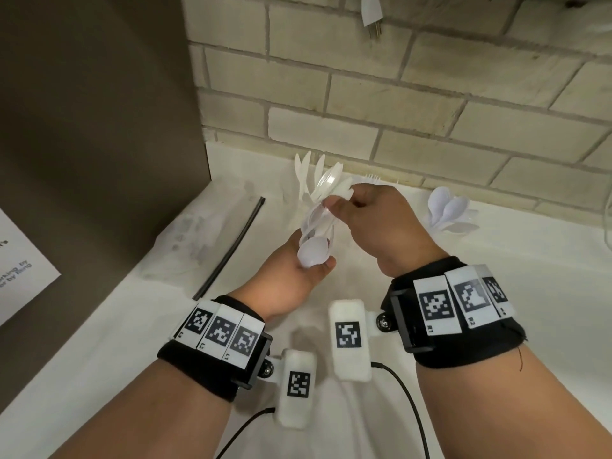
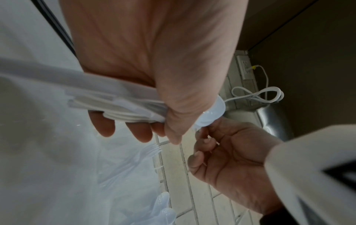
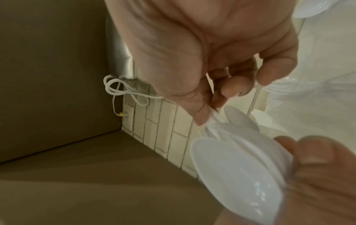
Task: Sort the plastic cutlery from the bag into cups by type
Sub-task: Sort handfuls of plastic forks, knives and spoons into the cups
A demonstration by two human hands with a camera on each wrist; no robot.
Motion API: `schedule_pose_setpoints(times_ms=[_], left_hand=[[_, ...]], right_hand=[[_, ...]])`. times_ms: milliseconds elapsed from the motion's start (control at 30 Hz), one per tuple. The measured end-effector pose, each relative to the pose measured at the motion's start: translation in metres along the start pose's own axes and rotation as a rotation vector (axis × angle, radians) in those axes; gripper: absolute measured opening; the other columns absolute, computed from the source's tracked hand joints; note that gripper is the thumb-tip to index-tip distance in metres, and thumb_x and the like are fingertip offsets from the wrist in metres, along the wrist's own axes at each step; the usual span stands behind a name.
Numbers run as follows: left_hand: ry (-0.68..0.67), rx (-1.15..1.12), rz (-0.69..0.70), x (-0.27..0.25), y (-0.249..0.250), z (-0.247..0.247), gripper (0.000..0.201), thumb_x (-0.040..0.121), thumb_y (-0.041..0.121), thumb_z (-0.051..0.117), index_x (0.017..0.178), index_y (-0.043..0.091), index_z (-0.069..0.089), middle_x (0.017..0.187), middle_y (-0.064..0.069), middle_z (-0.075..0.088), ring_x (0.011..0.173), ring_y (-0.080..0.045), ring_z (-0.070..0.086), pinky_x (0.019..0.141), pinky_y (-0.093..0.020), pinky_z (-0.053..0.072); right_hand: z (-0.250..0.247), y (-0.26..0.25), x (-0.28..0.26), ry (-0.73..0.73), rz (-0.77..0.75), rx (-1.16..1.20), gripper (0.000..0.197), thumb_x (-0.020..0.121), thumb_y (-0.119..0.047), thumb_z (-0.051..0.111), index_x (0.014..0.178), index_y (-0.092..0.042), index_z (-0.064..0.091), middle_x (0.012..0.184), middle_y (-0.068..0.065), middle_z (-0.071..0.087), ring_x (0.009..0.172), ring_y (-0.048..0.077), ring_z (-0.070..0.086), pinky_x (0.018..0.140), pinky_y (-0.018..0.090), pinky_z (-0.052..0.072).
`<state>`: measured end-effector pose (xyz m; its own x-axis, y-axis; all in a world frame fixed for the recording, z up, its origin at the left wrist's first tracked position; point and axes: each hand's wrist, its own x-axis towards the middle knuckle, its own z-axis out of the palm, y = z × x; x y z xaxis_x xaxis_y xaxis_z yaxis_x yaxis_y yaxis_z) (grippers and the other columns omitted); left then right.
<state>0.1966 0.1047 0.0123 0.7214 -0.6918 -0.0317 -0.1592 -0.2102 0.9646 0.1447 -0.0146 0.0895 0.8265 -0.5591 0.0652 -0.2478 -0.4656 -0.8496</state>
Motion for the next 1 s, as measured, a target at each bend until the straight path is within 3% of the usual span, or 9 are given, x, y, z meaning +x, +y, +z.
schedule_pose_setpoints(times_ms=[100,200,300,433,567,667,767,867,1000], left_hand=[[-0.007,-0.009,-0.004,0.002,0.003,-0.002,0.033,0.090,0.026,0.062,0.117,0.014,0.048,0.097,-0.009,0.061,0.085,-0.020,0.058,0.084,-0.044,0.052],[-0.004,-0.045,0.007,0.001,0.005,0.001,0.031,0.091,0.023,0.061,0.117,0.012,0.047,0.088,-0.006,0.058,0.077,-0.018,0.055,0.073,-0.038,0.050],[-0.012,-0.022,0.017,0.000,0.003,0.002,0.033,0.091,0.024,0.061,0.119,0.013,0.046,0.091,-0.005,0.059,0.079,-0.017,0.056,0.076,-0.040,0.051],[-0.054,-0.040,0.006,0.002,-0.003,-0.003,0.035,0.089,0.026,0.064,0.118,0.012,0.048,0.090,-0.006,0.060,0.077,-0.017,0.058,0.074,-0.037,0.052],[-0.058,-0.025,0.045,0.002,-0.005,-0.003,0.035,0.091,0.024,0.061,0.122,0.016,0.048,0.087,0.003,0.056,0.073,-0.008,0.053,0.069,-0.026,0.045],[-0.053,-0.058,0.055,0.001,-0.008,-0.002,0.028,0.091,0.023,0.061,0.118,0.018,0.052,0.079,0.015,0.053,0.066,0.003,0.051,0.067,-0.019,0.039],[-0.070,-0.166,-0.001,-0.001,-0.013,-0.005,0.020,0.091,0.022,0.061,0.111,0.020,0.061,0.075,0.012,0.055,0.056,0.002,0.049,0.062,-0.017,0.039],[-0.111,-0.354,-0.070,-0.004,-0.018,-0.008,0.016,0.091,0.019,0.062,0.106,0.020,0.064,0.069,0.002,0.051,0.056,-0.013,0.042,0.055,-0.028,0.038],[-0.160,-0.613,-0.098,-0.005,-0.022,-0.013,0.018,0.081,0.017,0.063,0.098,0.016,0.067,0.070,0.003,0.053,0.057,-0.012,0.044,0.052,-0.026,0.038]], right_hand=[[0.003,-0.002,-0.002,-0.009,0.014,0.004,0.033,0.092,-0.028,0.059,0.068,-0.008,0.051,0.062,0.001,0.046,0.061,0.018,0.048,0.063,0.032,0.043],[0.005,-0.003,-0.002,-0.075,0.050,-0.005,0.034,0.090,-0.025,0.062,0.062,-0.010,0.050,0.058,0.001,0.048,0.058,0.020,0.051,0.055,0.029,0.044],[0.001,-0.005,-0.002,-0.088,0.032,-0.032,0.035,0.093,-0.022,0.058,0.062,-0.008,0.049,0.060,0.006,0.052,0.059,0.023,0.056,0.058,0.032,0.048],[-0.006,-0.007,-0.001,-0.036,-0.009,0.024,0.022,0.098,-0.019,0.049,0.099,-0.001,0.061,0.085,0.015,0.066,0.056,0.012,0.061,0.052,0.024,0.051],[-0.002,-0.005,0.000,-0.011,-0.025,0.012,0.021,0.099,-0.017,0.043,0.107,-0.003,0.055,0.089,0.018,0.067,0.047,0.009,0.058,0.044,0.016,0.047],[0.003,-0.004,0.001,0.037,-0.096,-0.036,0.019,0.099,-0.018,0.043,0.103,-0.004,0.054,0.093,0.017,0.068,0.060,0.019,0.063,0.062,0.031,0.057],[-0.005,-0.010,0.006,0.155,-0.172,-0.024,0.017,0.097,-0.022,0.043,0.099,-0.008,0.054,0.094,0.014,0.067,0.078,0.033,0.062,0.076,0.052,0.054],[-0.027,-0.024,0.011,0.262,-0.234,0.069,0.016,0.098,-0.020,0.042,0.102,-0.010,0.054,0.089,0.009,0.069,0.067,0.022,0.061,0.065,0.041,0.055],[-0.051,-0.042,0.023,0.405,-0.331,0.315,0.014,0.100,-0.014,0.038,0.094,-0.015,0.050,0.077,0.001,0.066,0.046,0.006,0.052,0.048,0.023,0.045]])
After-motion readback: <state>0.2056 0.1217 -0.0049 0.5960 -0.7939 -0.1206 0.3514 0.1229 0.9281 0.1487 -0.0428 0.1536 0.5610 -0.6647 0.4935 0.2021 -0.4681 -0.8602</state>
